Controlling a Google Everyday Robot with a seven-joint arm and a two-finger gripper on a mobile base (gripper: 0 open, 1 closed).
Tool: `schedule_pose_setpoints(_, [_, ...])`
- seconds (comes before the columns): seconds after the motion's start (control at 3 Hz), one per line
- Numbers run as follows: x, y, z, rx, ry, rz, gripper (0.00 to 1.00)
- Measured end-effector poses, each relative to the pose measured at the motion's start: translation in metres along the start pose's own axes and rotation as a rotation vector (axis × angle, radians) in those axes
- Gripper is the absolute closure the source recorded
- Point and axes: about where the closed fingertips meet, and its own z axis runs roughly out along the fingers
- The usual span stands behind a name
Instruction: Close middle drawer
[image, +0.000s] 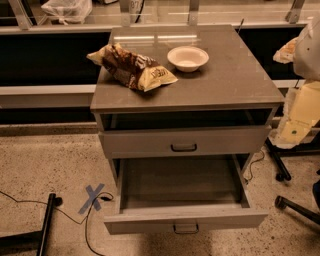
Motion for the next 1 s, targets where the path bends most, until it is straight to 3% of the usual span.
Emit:
schedule_pose_setpoints(0.33, [0.000, 0.000, 0.000, 0.000, 0.000, 0.000, 0.00])
schedule_pose_setpoints(0.67, [0.001, 0.002, 0.008, -0.044, 0.017, -0.012, 0.00])
schedule_pose_setpoints(1.0, [0.003, 0.026, 0.057, -0.143, -0.056, -0.031, 0.00])
